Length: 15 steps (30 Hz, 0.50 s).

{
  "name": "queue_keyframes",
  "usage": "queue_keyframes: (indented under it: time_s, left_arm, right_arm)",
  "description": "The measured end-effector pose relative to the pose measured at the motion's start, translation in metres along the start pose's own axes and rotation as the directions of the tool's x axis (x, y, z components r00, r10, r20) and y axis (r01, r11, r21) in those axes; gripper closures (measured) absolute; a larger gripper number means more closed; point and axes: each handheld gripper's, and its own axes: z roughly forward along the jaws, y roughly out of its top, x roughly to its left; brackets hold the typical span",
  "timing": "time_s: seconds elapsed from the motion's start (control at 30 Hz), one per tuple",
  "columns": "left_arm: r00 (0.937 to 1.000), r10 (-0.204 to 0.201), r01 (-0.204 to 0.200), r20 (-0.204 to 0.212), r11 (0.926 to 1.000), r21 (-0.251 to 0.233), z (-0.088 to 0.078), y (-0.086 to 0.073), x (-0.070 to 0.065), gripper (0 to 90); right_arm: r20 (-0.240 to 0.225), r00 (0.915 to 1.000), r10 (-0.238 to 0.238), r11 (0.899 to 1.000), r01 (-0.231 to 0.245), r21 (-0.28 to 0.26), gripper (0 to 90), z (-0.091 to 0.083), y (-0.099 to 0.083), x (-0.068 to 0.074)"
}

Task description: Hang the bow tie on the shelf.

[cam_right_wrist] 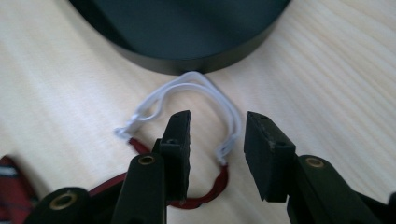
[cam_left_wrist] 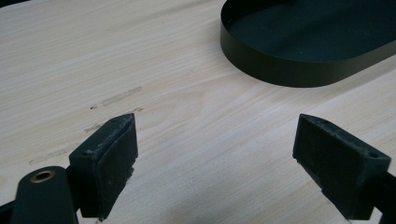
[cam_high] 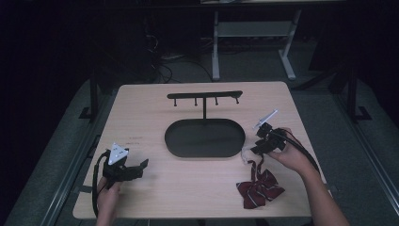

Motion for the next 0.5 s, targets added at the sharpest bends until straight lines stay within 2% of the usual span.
queue_keyframes:
  time_s: [0.13, 0.4, 0.5]
  left_arm:
    - [1.0000, 0.003, -0.003, 0.002, 1.0000, -0.001, 0.000, 0.000, -0.001, 13.5]
    - [1.0000, -0.001, 0.001, -0.001, 1.0000, -0.006, -0.001, 0.000, 0.000, 13.6]
    - [1.0000, -0.003, 0.003, -0.001, 1.0000, -0.004, -0.001, 0.000, 0.001, 13.5]
  right_arm:
    - [0.023, 0.9997, 0.006, 1.000, -0.006, 0.017, 63.1, 0.007, 0.001, -0.003]
    - [0.027, 0.9996, 0.000, 0.999, -0.001, 0.048, 67.9, 0.016, 0.003, -0.002]
    - [0.044, 0.9989, -0.016, 0.998, 0.014, 0.057, 74.1, 0.018, 0.005, 0.000]
